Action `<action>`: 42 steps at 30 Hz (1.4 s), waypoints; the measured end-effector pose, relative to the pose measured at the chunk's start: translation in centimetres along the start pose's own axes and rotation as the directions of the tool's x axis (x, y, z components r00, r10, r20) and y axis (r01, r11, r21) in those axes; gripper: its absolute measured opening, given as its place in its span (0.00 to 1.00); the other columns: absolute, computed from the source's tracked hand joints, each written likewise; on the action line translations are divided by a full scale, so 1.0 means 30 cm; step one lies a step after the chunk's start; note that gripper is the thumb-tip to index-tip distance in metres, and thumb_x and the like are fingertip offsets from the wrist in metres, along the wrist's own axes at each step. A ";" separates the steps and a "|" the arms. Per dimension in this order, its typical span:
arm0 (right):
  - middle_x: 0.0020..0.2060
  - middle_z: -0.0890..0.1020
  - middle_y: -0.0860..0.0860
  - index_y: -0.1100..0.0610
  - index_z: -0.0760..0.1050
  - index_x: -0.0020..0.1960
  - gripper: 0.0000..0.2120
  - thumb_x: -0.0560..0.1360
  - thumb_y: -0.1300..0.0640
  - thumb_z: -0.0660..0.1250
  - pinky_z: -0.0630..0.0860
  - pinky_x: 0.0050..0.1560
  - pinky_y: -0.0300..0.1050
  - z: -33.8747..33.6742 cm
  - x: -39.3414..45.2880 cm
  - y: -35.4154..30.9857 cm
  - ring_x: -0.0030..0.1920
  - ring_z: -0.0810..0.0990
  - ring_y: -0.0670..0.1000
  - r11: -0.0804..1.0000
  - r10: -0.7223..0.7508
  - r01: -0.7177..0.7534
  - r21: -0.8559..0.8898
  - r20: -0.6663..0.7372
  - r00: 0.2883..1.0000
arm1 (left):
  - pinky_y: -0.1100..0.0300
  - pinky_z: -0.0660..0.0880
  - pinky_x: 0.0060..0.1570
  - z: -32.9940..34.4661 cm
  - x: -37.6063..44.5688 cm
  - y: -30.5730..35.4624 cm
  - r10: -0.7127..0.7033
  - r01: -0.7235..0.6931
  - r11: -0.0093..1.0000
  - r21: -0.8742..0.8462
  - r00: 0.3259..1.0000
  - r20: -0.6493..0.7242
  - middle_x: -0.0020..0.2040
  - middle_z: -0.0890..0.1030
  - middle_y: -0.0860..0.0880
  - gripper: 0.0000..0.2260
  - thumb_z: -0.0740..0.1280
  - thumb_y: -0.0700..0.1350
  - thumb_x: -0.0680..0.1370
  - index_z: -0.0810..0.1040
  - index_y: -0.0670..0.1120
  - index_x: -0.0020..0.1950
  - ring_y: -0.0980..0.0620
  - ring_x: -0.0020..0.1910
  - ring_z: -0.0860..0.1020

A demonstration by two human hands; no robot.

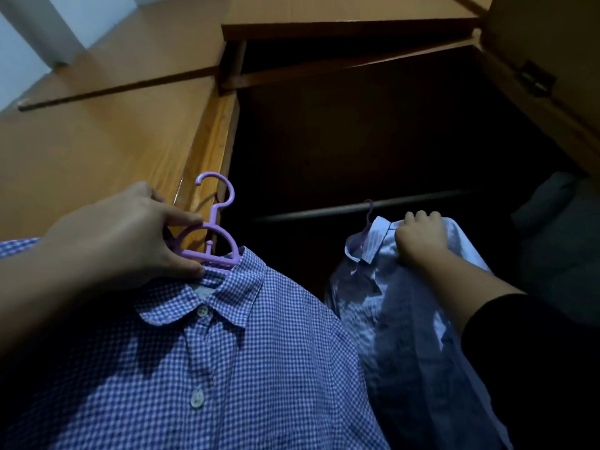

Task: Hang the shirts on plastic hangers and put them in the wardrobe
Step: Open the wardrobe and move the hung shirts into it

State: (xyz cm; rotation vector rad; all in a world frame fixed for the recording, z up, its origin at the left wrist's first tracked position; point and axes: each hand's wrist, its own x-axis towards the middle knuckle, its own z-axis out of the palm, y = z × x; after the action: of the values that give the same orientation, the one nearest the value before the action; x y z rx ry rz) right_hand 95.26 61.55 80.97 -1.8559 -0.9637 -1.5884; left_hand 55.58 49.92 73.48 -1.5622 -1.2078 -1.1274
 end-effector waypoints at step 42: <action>0.68 0.61 0.47 0.45 0.46 0.77 0.47 0.66 0.30 0.65 0.59 0.68 0.41 -0.074 -0.494 -0.005 0.67 0.60 0.47 0.457 -0.317 0.318 0.831 -0.182 0.931 | 0.58 0.72 0.58 0.096 -0.064 0.231 0.058 -0.075 0.929 -0.363 0.997 -0.057 0.59 0.63 0.55 0.35 0.72 0.61 0.69 0.65 0.57 0.74 0.56 0.58 0.69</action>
State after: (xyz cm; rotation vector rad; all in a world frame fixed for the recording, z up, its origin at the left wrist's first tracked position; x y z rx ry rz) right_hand 92.82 57.17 66.86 -0.9748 -1.7736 -0.9288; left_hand 62.55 50.99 70.29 -1.8268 -0.9420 -1.3933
